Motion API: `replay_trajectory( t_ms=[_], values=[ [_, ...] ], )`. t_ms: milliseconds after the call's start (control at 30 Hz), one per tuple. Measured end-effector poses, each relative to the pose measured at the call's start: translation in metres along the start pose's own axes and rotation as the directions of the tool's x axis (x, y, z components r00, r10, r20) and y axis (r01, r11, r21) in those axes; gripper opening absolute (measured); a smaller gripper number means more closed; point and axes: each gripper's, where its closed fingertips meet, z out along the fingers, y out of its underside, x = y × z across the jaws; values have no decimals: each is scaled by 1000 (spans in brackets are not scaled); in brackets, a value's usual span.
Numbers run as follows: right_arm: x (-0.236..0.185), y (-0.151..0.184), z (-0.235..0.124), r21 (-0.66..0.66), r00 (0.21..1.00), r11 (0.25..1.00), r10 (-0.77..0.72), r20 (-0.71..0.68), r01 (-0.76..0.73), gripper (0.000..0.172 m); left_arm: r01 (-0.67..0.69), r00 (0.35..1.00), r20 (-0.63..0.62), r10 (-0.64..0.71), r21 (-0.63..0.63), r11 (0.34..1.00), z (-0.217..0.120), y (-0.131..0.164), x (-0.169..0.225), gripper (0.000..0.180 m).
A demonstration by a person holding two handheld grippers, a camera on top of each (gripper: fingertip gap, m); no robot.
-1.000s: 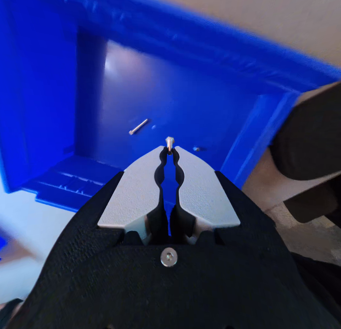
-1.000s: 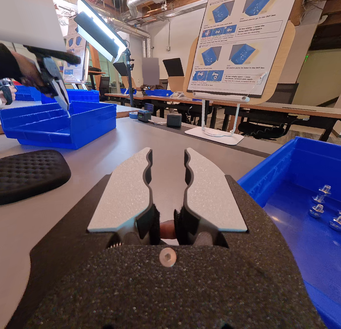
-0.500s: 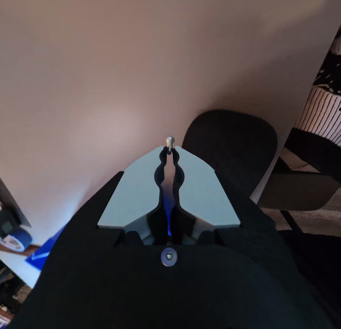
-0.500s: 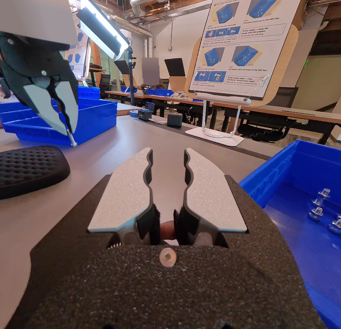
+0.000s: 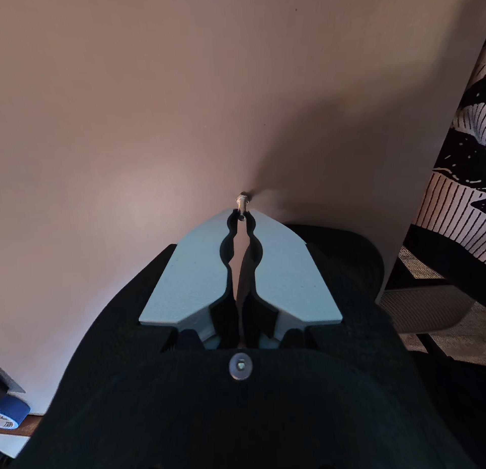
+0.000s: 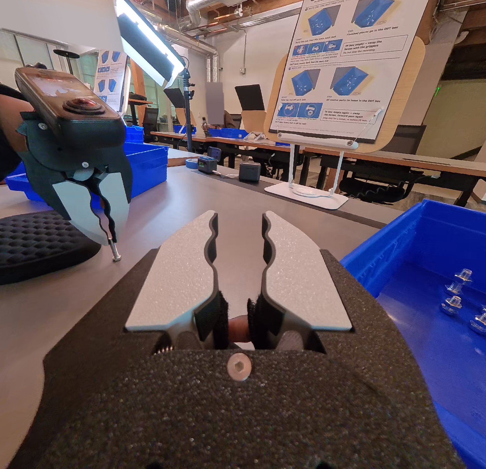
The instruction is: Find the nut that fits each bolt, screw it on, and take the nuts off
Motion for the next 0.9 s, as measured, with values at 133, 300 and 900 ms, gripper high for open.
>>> replay_trajectory(
  t_ms=[133, 300, 900],
  values=[
    [0, 0, 0, 1, 1000, 1000, 1, 0, -1, 32, 7, 1000, -2, -6, 7, 1000, -2, 0, 0, 12],
    [0, -1, -1, 7, 1000, 1000, 3, -1, -3, 32, 73, 996, 50, -79, 117, 990, -22, -1, -8, 34],
    [1, -1, -1, 8, 1000, 1000, 7, -3, -7, 31, 639, 758, 182, -626, -20, 769, -49, 279, -54, 31]
  ],
)
